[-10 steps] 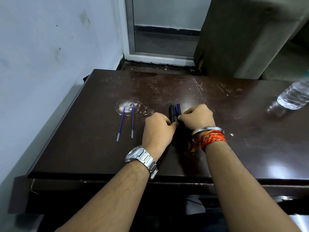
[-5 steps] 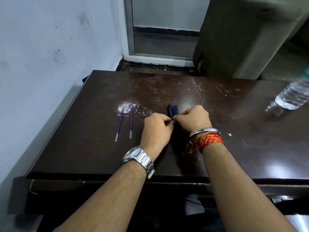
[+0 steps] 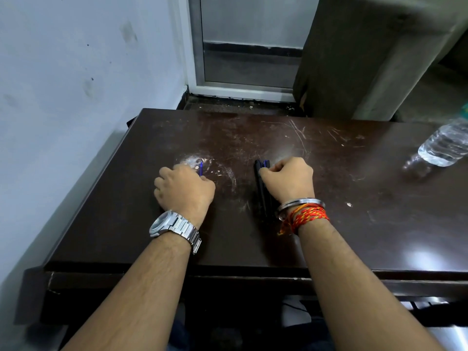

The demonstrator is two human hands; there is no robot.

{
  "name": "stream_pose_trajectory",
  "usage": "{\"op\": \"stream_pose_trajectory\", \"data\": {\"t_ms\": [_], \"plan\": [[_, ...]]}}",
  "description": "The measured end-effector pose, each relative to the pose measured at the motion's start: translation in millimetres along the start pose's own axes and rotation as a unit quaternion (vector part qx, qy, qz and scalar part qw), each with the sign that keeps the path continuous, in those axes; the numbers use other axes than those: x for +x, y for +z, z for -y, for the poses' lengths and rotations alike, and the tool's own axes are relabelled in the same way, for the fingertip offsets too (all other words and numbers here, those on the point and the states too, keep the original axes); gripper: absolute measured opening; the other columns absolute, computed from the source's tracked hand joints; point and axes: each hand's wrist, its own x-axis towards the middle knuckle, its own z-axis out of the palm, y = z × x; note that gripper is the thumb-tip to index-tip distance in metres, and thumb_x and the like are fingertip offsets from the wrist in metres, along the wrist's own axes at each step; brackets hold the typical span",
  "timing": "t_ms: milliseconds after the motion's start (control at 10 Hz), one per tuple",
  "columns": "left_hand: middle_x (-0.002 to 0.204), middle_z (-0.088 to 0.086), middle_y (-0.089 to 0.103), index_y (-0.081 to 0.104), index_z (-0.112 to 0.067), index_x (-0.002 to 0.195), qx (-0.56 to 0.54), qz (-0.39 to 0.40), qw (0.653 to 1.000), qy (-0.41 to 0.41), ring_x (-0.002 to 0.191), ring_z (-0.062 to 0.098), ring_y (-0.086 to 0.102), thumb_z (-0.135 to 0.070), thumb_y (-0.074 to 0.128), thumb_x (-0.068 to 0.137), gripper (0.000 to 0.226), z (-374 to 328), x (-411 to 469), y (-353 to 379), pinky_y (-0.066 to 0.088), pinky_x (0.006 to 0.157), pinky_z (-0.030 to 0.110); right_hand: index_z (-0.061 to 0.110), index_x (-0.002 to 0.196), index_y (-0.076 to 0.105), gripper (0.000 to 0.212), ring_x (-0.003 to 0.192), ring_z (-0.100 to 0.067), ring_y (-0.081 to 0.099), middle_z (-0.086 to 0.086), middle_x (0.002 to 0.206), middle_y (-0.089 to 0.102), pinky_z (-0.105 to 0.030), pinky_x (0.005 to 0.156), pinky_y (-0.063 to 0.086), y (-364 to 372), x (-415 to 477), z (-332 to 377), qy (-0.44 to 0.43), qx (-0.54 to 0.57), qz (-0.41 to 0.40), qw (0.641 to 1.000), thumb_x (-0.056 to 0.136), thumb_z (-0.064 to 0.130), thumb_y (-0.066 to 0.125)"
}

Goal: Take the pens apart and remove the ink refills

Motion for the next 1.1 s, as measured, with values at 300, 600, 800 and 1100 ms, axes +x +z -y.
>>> {"op": "stream_pose_trajectory", "data": {"t_ms": [300,600,800,1100], "plan": [[0.079,0.017,0.065,0.062,0.002,0.074,-0.143,0.034,0.987,0.06,0.079,0.034,0.064,-0.001,0.061,0.083,0.009,0,10,1,0.043,0.059,0.035,0.008,0.067,0.074,0.018,0.058,-0.003,0.051,0.005,0.056,0.059,-0.022,0.067,0.041,4,-3,0,-0.033,-0.001,-0.007,0.999,0.079,0.019,0.067],[0.076,0.017,0.067,0.063,0.002,0.074,-0.181,0.043,0.981,0.053,0.055,0.039,0.065,0.006,0.054,0.077,0.011,-1,8,-1,0.059,0.051,0.049,0.02,0.076,0.07,0.013,0.093,-0.02,0.065,0.003,0.077,0.067,-0.033,0.083,0.057,2,-2,-3,-0.035,-0.003,0.042,0.999,0.075,0.009,0.076],[0.077,0.015,0.069,0.068,0.004,0.079,-0.192,0.036,0.979,0.062,0.071,0.031,0.068,0.0,0.06,0.075,0.01,0,8,-3,0.059,0.063,0.045,0.02,0.07,0.069,0.014,0.088,-0.019,0.065,0.005,0.075,0.066,-0.032,0.076,0.056,-1,-1,-6,-0.027,0.018,0.023,0.999,0.07,0.013,0.081],[0.106,0.008,0.071,0.071,-0.007,0.109,-0.177,0.016,0.976,0.129,0.098,0.028,0.067,-0.025,0.071,0.085,0.029,-11,-2,-16,0.054,0.079,0.034,0.017,0.074,0.069,0.01,0.069,-0.003,0.06,0.011,0.068,0.064,-0.024,0.07,0.052,3,-10,7,-0.075,0.053,-0.029,0.995,0.078,0.026,0.073]]}}
